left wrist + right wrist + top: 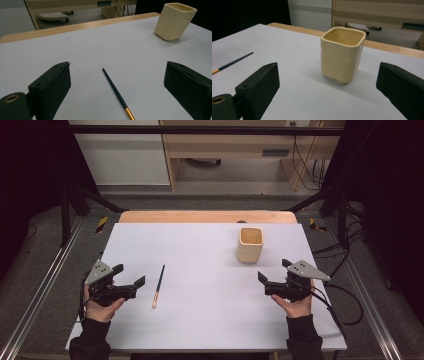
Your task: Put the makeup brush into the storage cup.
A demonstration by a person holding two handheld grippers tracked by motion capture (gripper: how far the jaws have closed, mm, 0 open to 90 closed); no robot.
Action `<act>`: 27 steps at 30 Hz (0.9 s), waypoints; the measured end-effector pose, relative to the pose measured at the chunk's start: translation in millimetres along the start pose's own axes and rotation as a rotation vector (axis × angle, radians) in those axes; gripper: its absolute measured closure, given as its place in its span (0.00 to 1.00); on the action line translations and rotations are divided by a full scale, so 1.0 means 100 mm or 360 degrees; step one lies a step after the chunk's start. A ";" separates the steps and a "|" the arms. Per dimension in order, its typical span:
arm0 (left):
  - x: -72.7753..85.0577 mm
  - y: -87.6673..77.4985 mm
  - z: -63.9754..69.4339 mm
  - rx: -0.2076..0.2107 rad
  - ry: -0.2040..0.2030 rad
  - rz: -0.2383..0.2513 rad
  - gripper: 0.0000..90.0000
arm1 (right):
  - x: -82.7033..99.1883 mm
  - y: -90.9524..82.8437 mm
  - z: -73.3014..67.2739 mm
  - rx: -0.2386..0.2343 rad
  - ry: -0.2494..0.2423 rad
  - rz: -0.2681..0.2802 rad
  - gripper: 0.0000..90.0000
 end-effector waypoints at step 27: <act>0.02 0.20 0.18 0.0000 0.0039 -0.0099 0.12 | 0.03 0.03 0.00 0.0043 0.0006 -0.0040 0.06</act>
Point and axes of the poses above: each handheld gripper's, and its own axes: y roughly forward along the jaws, x roughly out of its underside, z roughly to its right, the point moved 2 cm from there along y, roughly forward along the jaws, and after that the axes turned 12 degrees about -x, right-handed, at the moved point
